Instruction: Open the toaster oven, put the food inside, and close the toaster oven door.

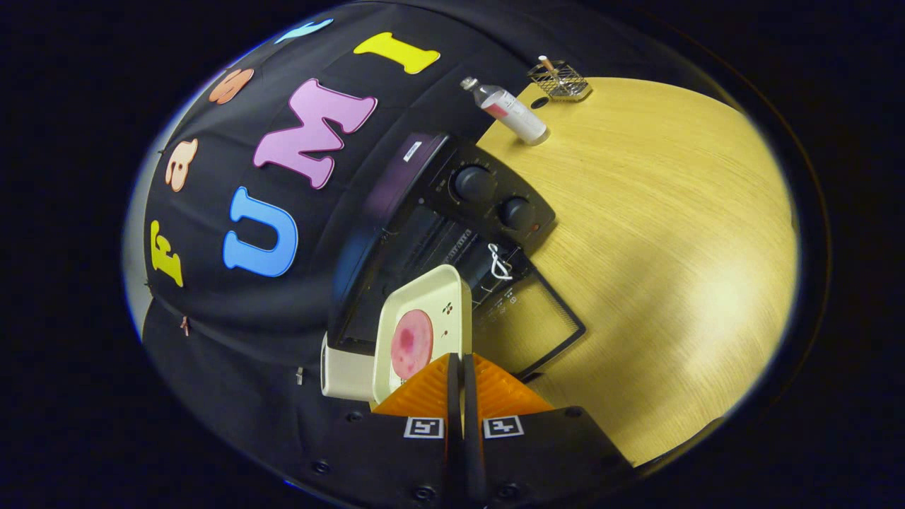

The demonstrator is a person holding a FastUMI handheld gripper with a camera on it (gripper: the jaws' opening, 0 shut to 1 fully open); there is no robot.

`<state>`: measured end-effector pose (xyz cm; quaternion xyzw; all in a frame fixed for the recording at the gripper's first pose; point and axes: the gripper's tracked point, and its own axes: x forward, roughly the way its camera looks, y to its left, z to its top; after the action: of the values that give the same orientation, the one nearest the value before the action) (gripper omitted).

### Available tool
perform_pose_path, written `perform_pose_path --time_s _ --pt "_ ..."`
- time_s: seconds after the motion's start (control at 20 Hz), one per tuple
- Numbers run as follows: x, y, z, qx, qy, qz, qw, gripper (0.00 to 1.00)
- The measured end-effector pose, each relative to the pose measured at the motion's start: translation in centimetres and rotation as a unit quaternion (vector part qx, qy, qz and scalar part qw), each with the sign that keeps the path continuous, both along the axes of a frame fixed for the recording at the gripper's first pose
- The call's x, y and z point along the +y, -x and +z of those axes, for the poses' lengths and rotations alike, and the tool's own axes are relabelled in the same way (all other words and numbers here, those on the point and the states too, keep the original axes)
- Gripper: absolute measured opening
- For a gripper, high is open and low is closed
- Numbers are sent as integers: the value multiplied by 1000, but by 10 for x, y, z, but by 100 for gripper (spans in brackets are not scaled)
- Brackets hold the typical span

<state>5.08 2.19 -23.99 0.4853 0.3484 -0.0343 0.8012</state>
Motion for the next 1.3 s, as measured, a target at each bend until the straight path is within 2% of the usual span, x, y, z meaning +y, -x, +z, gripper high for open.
perform_pose_path --time_s 0.1,0.3,0.7,1.05,1.2,1.3 --pt "7 -20 -11 3 -2 -13 1000 6" --pt "3 -63 -25 -5 -4 -69 998 6" --pt "5 -128 -25 -30 -9 -144 989 6" --pt "15 -129 -41 1 9 -153 988 6" --pt "21 -131 -38 -4 -3 -146 989 11" --pt "29 -124 -31 -12 -1 -136 991 20"
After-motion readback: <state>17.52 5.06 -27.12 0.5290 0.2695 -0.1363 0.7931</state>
